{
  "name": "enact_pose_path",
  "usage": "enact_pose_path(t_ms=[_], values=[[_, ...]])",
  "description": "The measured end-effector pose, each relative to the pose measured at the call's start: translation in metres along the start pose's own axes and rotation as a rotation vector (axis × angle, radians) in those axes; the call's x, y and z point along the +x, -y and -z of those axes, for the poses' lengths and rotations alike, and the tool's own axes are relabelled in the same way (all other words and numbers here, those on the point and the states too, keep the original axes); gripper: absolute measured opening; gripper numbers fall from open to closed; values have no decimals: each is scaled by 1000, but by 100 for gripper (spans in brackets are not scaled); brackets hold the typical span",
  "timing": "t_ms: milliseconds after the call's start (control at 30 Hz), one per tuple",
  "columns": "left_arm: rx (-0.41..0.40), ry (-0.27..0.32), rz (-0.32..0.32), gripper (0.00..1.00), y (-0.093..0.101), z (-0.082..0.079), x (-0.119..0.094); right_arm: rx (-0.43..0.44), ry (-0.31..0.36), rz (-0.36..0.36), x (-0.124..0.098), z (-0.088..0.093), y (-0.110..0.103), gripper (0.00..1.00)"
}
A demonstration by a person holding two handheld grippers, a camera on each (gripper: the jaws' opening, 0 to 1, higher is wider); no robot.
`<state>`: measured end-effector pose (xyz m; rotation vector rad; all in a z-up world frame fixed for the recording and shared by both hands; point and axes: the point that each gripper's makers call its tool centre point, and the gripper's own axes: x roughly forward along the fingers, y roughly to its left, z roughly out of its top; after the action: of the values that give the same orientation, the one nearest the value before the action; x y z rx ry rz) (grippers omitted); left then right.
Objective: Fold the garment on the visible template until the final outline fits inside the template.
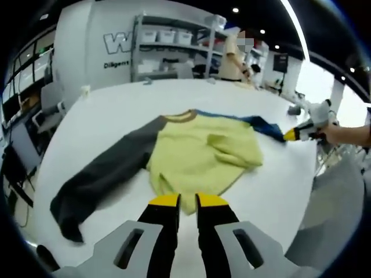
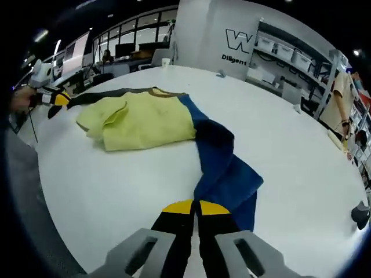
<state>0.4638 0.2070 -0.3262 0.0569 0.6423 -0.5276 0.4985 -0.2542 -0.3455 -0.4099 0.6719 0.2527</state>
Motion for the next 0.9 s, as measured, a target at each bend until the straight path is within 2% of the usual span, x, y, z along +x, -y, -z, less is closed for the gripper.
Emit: enact_pose_path(t_ms=[33,67,133,200,267,333,367,400,433,533,633,700,800,867,900], values=[[4,0,8,7,3,-1,1,38,-9,-53,-8,8,-28,0],[3,2,11,7,5,-2,1,68,7,-108,-5,10,-42,0],[12,1,20,7,8,-2,3,61,5,-180,-4,15,-58,1],[20,-1,23,7,14,-3,5,65,-30,-293,-8,21,-85,10],[18,-1,26,7,15,-2,6,52,-46,-298,-8,24,-89,15],[15,7,31,8,17,-3,5,22,-35,-314,-16,20,-90,15],[20,14,32,9,19,-4,3,42,-11,-287,-24,11,-75,15],[22,20,35,11,20,-4,2,49,-1,-273,-24,10,-68,15],[44,54,61,14,26,-10,-2,42,30,-253,-27,3,-50,16],[92,97,101,26,33,-16,-7,52,6,-202,-24,6,-22,18],[172,122,175,38,46,-16,-20,53,-11,-146,-17,11,2,18],[181,121,183,49,49,-14,-26,59,-18,-138,-13,12,9,18],[181,104,216,66,61,-8,-40,30,-71,-147,-1,19,18,17],[236,86,232,74,63,1,-50,79,-106,-178,14,24,27,19],[233,82,232,76,65,4,-56,84,-120,-179,20,25,30,19]])
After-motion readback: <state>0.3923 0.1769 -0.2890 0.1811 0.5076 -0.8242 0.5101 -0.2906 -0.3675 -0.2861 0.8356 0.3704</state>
